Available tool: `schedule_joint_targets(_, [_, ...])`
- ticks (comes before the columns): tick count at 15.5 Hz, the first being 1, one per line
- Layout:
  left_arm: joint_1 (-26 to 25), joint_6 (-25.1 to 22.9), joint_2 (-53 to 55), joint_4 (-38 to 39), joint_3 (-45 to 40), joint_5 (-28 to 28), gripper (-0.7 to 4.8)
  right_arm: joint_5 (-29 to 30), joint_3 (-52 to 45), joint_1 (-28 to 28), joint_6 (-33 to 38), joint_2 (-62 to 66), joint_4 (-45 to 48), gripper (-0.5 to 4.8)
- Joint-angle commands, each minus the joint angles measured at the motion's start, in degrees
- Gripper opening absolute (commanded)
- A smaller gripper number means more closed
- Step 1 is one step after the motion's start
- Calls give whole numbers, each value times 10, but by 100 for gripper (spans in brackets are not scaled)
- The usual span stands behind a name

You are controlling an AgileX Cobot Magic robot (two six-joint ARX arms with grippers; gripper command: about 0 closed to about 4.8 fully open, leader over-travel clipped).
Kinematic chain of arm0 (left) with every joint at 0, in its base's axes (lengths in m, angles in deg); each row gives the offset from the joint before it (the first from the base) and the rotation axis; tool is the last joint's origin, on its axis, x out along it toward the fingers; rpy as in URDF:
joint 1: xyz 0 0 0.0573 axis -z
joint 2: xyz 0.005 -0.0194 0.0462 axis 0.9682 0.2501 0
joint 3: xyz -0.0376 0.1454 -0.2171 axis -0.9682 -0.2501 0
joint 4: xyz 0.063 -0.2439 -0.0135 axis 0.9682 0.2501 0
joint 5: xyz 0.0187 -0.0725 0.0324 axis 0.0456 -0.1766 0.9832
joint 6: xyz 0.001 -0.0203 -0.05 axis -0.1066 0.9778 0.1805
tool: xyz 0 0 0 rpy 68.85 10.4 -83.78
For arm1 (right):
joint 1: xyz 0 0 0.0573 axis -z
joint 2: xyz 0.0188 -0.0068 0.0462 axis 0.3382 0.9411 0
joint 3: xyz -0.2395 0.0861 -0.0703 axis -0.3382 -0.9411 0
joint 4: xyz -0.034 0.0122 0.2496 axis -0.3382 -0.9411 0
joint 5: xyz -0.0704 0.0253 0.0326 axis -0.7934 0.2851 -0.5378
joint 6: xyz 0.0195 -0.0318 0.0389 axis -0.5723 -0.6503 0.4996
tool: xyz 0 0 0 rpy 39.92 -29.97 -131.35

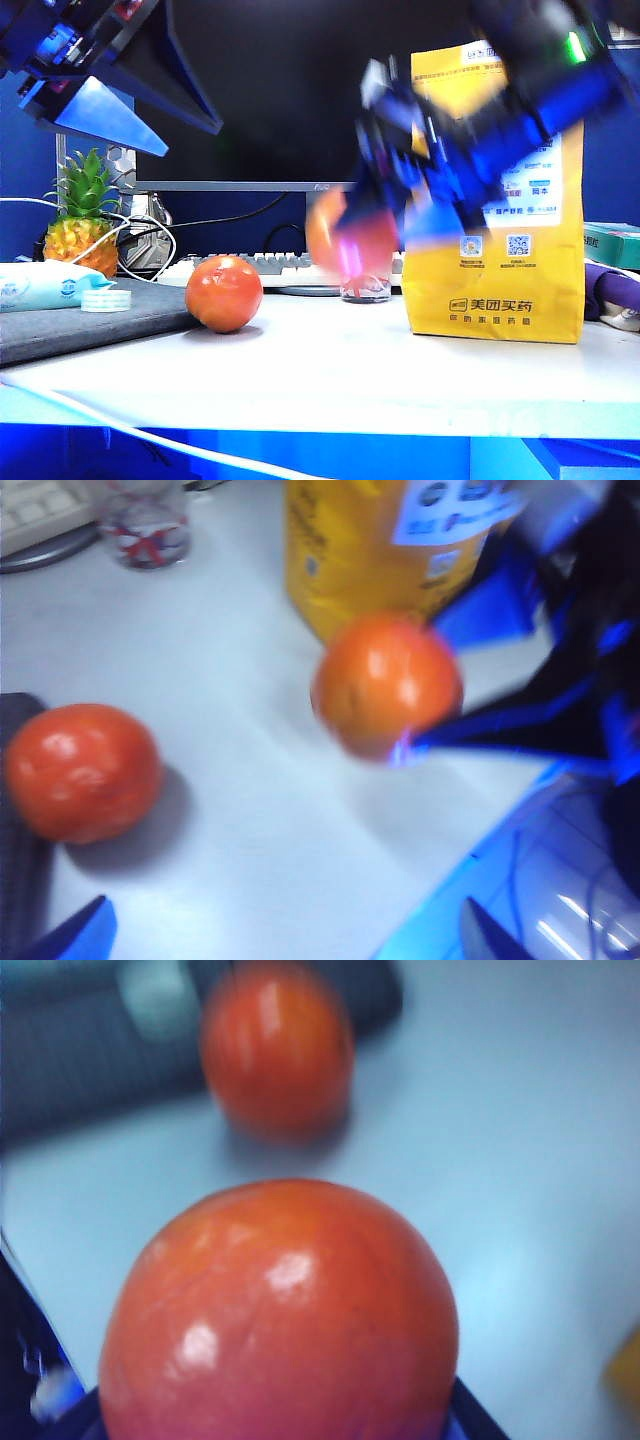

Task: Pick up the orange and throw it into the yellow paper bag.

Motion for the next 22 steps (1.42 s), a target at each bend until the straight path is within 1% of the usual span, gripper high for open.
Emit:
schedule_joint_targets(1, [0, -3, -1, -38, 2, 8, 479, 16, 114, -3, -3, -32, -43, 198])
schedule_joint_targets(2, [0, -3, -1, -65, 2, 8, 479, 15, 186, -3, -29, -40, -97, 198])
schedule_joint_targets(4, [0, -9, -1, -115, 2, 7, 479, 7, 260, -3, -70, -45, -152, 198])
schedule_joint_targets(5, [0, -13, -1, -140, 2, 7, 479, -6, 288, -3, -86, -47, -169, 198])
schedule_joint_targets(6, [0, -15, -1, -177, 2, -4, 479, -35, 325, -2, -125, -50, -196, 198])
schedule_joint_targets(7, [0, -21, -1, -213, 2, -45, 479, -69, 360, 2, -159, -51, -235, 198])
schedule_joint_targets(8, [0, -23, -1, -237, 2, -83, 479, -82, 378, 10, -175, -51, -257, 202])
schedule_joint_targets(9, [0, -24, -1, -255, 2, -133, 479, -82, 389, 20, -180, -52, -271, 202])
schedule_joint_targets(10, [0, -24, -1, -272, 2, -190, 479, -89, 397, 39, -180, -58, -289, 203])
schedule_joint_targets(11, [0, -24, -1, -284, 2, -268, 479, -124, 397, 66, -190, -70, -301, 203])
schedule_joint_targets(12, [0, -24, -1, -285, 2, -288, 479, -133, 397, 90, -196, -82, -316, 203])
schedule_joint_targets(15, [0, -25, -1, -285, 2, -301, 479, -128, 397, 141, -189, -114, -374, 203])
schedule_joint_targets(17, [0, -25, -1, -294, 2, -301, 479, -124, 397, 145, -188, -128, -425, 203])
schedule_joint_targets(19, [0, -23, -1, -325, 2, -299, 479, -124, 397, 145, -188, -127, -445, 203])
schedule_joint_targets(20, [0, -22, -1, -339, 2, -288, 479, -126, 397, 145, -189, -127, -450, 203])
schedule_joint_targets(22, [0, -20, -1, -362, 2, -238, 479, -138, 397, 145, -196, -127, -449, 203])
